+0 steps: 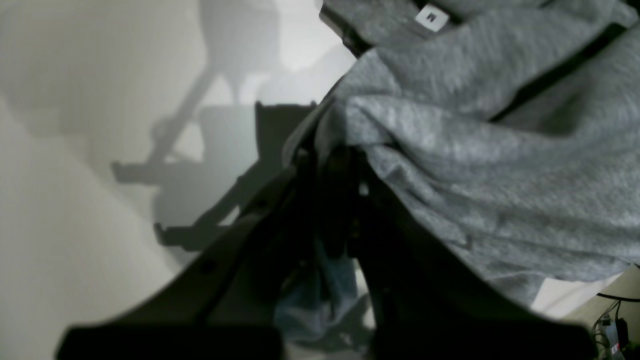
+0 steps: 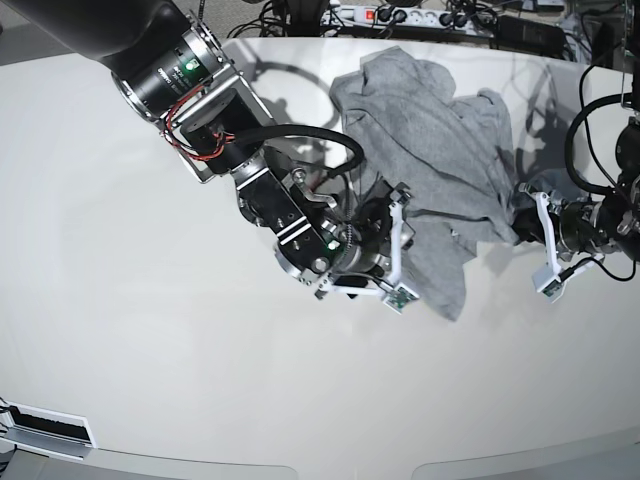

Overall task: Layout the t-shirt on the table in an organized manner, then fold the t-shirt properly
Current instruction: 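Stretch the shirt between both grippers and lay it flat on the table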

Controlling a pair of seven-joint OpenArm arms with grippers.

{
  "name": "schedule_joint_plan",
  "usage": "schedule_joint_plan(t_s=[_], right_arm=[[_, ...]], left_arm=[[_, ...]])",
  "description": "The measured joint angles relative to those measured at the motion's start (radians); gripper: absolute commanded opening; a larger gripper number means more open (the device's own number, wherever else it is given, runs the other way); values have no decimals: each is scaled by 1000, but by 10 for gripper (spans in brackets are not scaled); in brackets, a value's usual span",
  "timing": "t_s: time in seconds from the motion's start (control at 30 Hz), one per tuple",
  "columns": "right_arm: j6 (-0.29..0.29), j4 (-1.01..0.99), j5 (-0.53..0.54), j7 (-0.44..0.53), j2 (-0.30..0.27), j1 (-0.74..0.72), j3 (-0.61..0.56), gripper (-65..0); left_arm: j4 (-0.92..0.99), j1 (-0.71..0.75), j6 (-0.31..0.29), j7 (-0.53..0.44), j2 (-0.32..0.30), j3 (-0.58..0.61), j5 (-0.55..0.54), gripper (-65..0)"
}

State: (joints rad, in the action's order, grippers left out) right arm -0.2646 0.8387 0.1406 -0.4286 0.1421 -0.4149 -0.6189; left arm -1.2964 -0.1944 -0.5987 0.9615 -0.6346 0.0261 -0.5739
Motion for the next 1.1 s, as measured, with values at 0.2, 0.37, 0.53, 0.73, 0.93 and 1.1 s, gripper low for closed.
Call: schedule_joint_plan(t_s=[0.2, 0.37, 0.53, 0.73, 0.93, 1.1], right_arm=[[-34, -8, -20, 10, 5, -3, 0, -515], [-88, 17, -40, 5, 2, -11, 0, -650], [-25, 278, -120, -175, -5, -44, 19, -650], [14, 574, -108, -234, -173, -47, 151, -650], [-10, 602, -78, -241, -254, -37, 288, -650], [-25, 603, -29, -245, -298, -53, 383, -650]], left_arm=[[0, 0, 0, 1, -1, 0, -35, -650], [0, 0, 0, 1, -1, 0, -55, -650], [0, 0, -4, 1, -21, 1, -55, -650], [-6, -6, -4, 0, -106, 1, -73, -650], [-62, -41, -13, -26, -202, 5, -215, -650], [-102, -104, -33, -39, -261, 8, -256, -650]])
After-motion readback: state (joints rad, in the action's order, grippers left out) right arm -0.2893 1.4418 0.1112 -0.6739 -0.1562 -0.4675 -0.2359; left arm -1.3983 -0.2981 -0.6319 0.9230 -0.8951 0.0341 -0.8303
